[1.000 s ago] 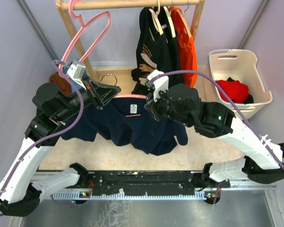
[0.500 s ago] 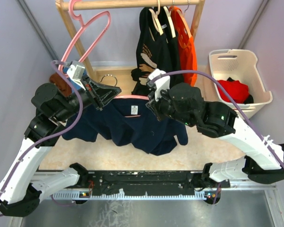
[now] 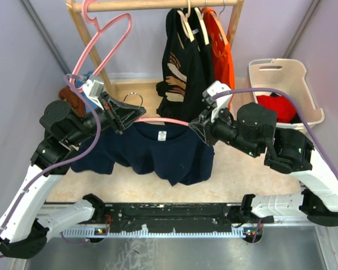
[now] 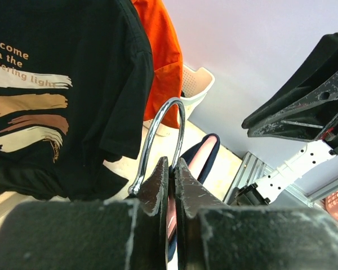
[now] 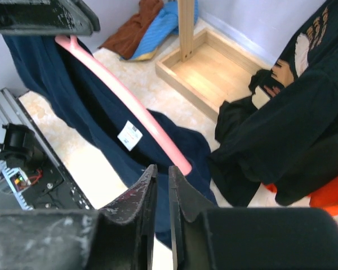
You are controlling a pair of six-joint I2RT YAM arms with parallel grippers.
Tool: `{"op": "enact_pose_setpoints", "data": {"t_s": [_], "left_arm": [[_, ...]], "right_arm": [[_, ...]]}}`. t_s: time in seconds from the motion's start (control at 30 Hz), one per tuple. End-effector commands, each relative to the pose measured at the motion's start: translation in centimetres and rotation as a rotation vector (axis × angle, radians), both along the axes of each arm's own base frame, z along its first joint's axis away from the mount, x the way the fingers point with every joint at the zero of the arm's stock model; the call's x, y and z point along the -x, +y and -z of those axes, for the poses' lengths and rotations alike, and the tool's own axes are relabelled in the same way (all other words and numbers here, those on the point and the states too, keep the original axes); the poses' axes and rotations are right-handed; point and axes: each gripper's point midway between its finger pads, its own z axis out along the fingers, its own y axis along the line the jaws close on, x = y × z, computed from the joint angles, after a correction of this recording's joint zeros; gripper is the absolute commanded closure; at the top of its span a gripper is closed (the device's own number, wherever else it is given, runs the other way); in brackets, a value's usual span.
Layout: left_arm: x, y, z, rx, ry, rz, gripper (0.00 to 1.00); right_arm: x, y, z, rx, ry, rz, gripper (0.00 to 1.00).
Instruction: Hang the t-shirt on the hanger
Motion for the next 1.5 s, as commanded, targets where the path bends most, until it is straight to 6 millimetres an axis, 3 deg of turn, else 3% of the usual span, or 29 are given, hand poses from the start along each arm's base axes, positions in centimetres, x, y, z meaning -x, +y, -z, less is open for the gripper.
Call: {"op": "enact_pose_setpoints", "data": {"t_s": [0.0, 0.07, 0.13, 0.37, 0.7, 0.83, 1.17, 1.47], "left_arm": [[1.1, -0.4, -2.3, 0.053, -0.070, 0.055, 0.94], [1.5, -0.7, -2.0, 0.041, -0.072, 0.090, 0.95], [2.0, -1.0, -1.6, 0.028, -0.071, 0.124, 0.95], [4.3, -1.9, -0.5, 0.010, -0.082, 0.271, 0.95], [5.1, -0.4, -1.3, 0.105, -0.119, 0.211, 0.96], [5.9, 0.1, -1.7, 0.142, -0.158, 0.214, 0.96], [7.6, 0.9, -1.6, 0.173, -0.210, 0.239, 0.96], [7.8, 0.3, -1.4, 0.170, -0.210, 0.287, 0.96]], "right_arm": [[0.6, 0.2, 0.6, -0.003, 0.023, -0.023, 0.70], [1.0, 0.0, 0.5, -0.004, 0.030, -0.041, 0.46], [1.4, -0.1, 0.3, 0.002, 0.039, -0.057, 0.41], [2.1, 1.4, 0.1, 0.064, 0.062, -0.142, 0.40], [2.5, 5.9, -1.7, 0.108, 0.072, -0.284, 0.40], [1.2, 6.9, -3.5, 0.058, 0.053, -0.253, 0.39], [0.7, 8.8, -9.0, -0.200, 0.024, -0.264, 0.39], [2.3, 11.4, -8.1, -0.230, 0.102, -0.412, 0.41]]}}
